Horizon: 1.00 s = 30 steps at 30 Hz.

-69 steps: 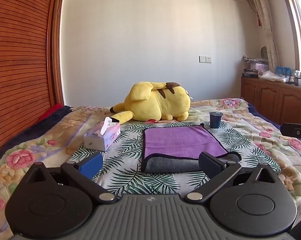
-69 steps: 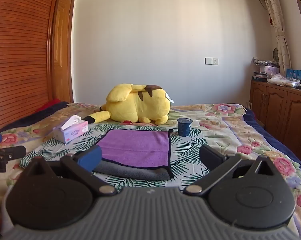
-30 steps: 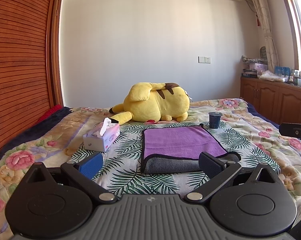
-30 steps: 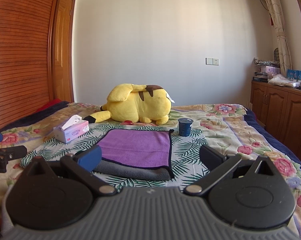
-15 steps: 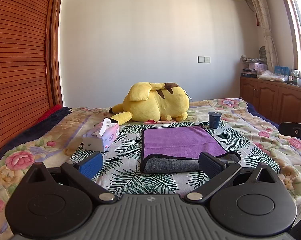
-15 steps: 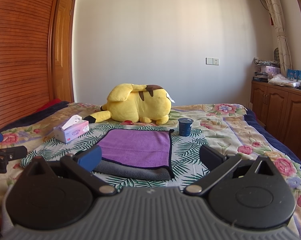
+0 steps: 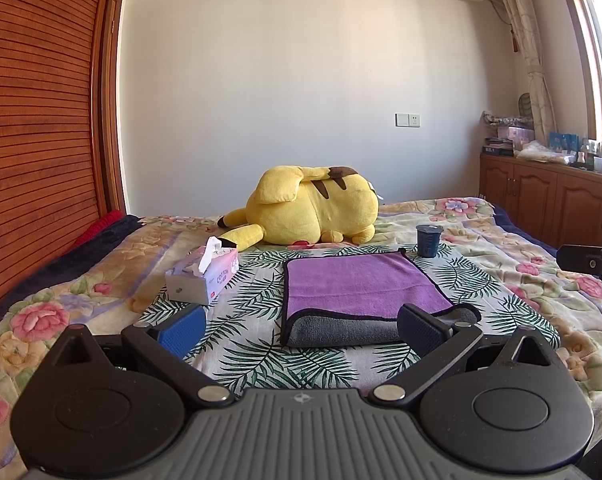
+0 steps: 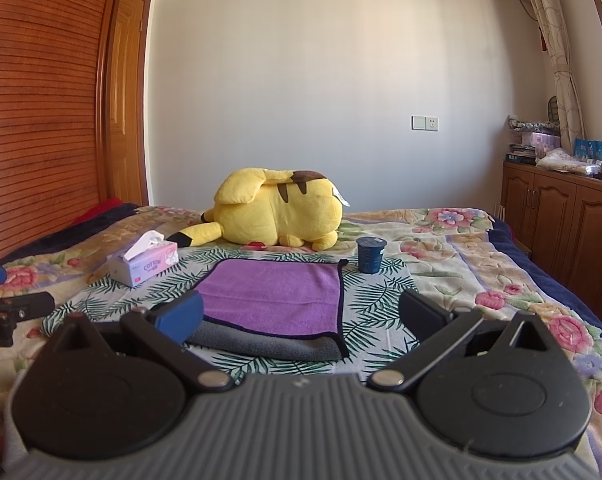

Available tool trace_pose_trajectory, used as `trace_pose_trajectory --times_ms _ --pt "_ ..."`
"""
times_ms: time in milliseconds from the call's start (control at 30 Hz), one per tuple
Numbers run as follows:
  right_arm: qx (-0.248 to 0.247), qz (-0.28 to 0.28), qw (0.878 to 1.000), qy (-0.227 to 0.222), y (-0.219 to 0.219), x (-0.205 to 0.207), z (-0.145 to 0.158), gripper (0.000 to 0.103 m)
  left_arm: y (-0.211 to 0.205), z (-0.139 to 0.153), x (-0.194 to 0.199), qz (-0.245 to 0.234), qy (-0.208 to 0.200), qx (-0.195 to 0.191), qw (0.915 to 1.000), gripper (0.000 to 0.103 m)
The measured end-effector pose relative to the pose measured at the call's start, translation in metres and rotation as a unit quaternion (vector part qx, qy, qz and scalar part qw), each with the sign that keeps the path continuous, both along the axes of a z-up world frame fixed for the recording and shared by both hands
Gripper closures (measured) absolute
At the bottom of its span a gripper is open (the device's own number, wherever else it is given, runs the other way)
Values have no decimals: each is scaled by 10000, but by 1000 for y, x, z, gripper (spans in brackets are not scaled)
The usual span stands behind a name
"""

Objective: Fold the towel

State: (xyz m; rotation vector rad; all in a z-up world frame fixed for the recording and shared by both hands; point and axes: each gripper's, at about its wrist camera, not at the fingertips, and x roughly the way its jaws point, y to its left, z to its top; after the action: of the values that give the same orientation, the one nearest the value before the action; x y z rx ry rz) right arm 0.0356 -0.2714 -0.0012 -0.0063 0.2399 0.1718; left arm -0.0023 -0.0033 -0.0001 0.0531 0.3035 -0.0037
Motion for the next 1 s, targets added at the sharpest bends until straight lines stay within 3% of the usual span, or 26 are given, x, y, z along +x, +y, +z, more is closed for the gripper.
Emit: trace_pose_trajectory --times_ms 600,1000 --pt "-1 4 10000 6 1 0 1 0 -2 -1 0 -9 4 15 10000 16" --pt "18 33 9999 153 6 11 -3 0 -3 -7 17 -57 284 117 9995 16"
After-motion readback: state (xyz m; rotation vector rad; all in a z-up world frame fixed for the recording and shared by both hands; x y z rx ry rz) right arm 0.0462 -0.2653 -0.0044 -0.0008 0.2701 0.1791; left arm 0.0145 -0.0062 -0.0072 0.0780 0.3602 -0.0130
